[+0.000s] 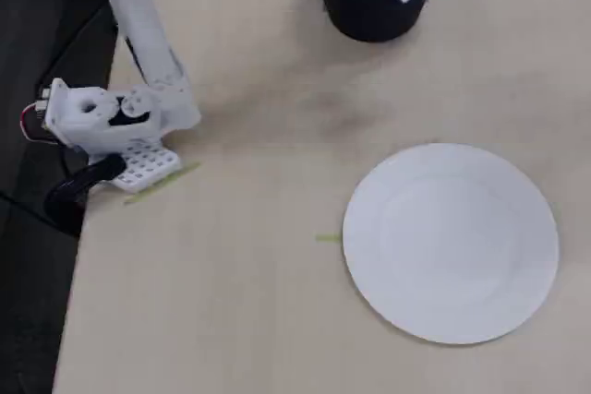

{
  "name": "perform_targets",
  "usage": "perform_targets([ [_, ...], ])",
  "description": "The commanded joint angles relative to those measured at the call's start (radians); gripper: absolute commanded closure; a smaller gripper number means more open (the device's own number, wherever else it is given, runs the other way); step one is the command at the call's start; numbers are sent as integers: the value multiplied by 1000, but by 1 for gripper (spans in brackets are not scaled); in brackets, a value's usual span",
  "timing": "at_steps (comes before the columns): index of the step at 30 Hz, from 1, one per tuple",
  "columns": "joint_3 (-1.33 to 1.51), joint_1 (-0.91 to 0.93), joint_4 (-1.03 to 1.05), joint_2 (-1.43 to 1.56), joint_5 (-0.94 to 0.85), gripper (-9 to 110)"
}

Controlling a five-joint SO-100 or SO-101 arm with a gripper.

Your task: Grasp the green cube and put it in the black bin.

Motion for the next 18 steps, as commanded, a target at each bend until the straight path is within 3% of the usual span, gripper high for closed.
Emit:
perform_targets([
  [1,11,213,40,132,37,102],
  [6,186,514,29,379,51,102],
  [10,632,634,-238,873,133,102],
  [13,819,606,-232,1081,149,102],
  [18,1085,373,-301,1236,126,102],
])
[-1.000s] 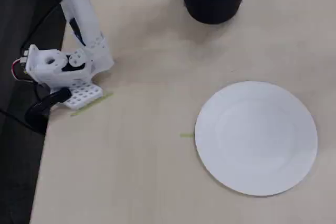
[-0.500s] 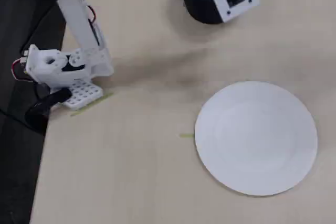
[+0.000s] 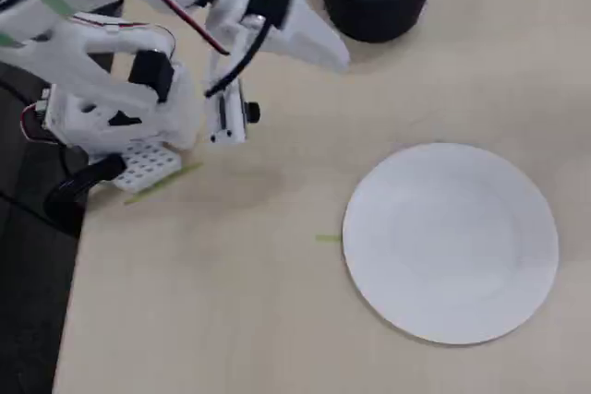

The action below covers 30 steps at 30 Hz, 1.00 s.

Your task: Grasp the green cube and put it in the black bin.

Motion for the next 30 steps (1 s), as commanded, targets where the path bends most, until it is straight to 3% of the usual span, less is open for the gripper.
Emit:
perform_targets([
  [1,190,-114,-57,130,-8,102],
  [8,549,-107,-44,538,-12,102],
  [30,770,-58,-67,541,-67,102],
])
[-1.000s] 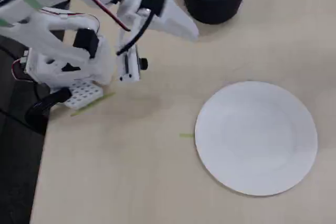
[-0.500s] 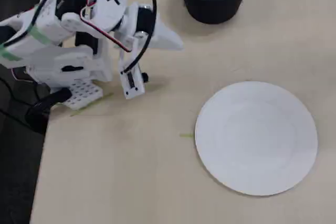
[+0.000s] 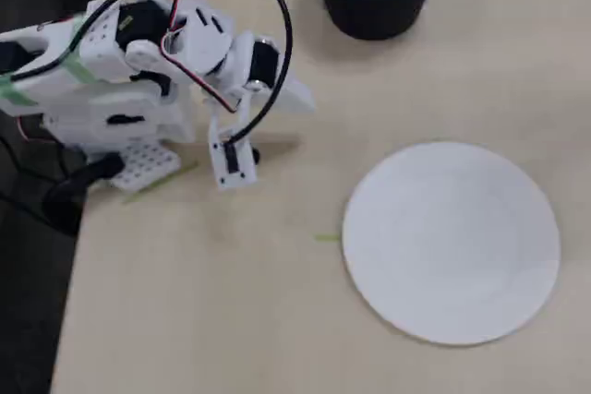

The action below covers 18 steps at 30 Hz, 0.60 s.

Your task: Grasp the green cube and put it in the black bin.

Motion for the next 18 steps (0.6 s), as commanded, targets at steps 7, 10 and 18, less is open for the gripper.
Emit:
perform_targets([
  [7,-3,18,-15,6,8,102],
  [10,-3,14,-14,6,2,102],
  [18,-3,12,-18,6,0,102],
])
